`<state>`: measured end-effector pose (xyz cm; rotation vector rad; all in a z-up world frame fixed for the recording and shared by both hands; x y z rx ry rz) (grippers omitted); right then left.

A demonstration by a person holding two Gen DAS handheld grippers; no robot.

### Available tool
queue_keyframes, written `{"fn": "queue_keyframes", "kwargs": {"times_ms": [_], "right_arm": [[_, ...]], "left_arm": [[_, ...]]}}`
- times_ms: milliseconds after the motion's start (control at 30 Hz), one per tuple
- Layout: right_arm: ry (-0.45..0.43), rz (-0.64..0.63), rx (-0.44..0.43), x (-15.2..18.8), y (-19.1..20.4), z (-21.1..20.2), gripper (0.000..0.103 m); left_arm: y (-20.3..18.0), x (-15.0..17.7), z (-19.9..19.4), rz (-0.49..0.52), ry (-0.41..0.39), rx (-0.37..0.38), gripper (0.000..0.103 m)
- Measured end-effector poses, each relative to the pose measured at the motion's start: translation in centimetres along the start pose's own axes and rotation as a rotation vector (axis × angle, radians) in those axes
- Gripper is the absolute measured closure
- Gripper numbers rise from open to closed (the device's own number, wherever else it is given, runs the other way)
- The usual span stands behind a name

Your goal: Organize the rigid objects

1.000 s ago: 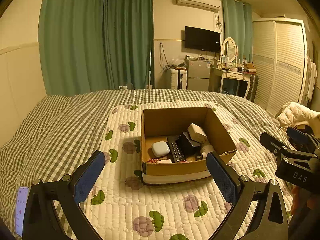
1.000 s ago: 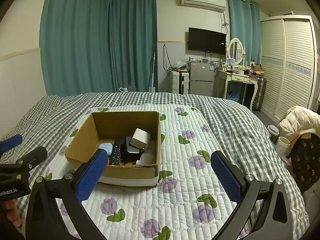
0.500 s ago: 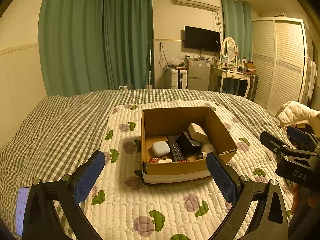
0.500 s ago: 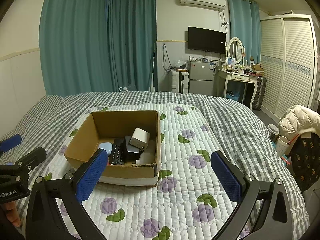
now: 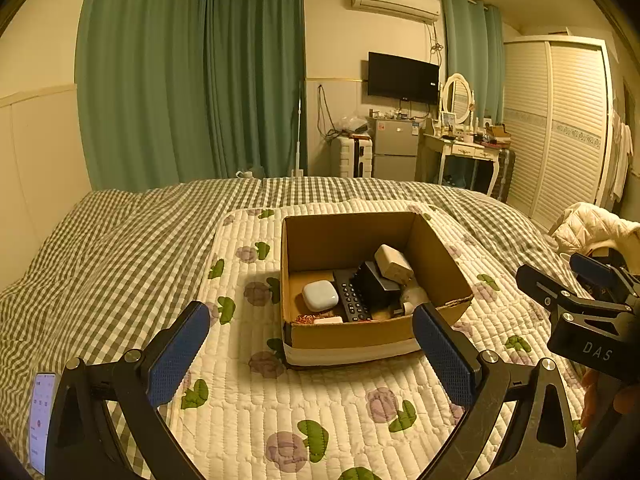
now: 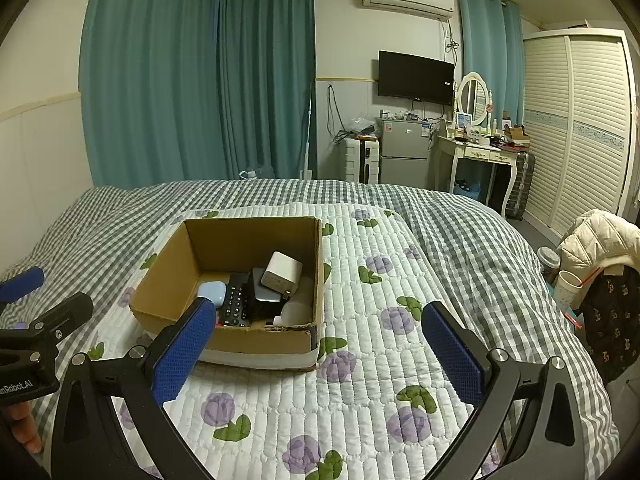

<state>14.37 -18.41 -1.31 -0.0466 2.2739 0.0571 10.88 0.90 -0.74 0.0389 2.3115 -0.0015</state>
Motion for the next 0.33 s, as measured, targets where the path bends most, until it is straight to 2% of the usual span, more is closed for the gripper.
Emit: {"fn": "queue_keyframes", "kwargs": {"times_ms": [333], "right_arm": [[0.009,-0.011,-0.006,0.00,0.34,0.14,0.000]], "left_arm": [[-0.01,0.10,-0.18,0.013,-0.019,0.000,0.000]]}}
Point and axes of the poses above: each gripper's, at about its wrist camera, not at the fingertips, and z roughly the way its jaws point, y to its left, x to its underside, the point moved 4 cm from there along z, roughly the way its jaws point, and after that the axes turned 13 degrees about y, right-handed, at the moved point
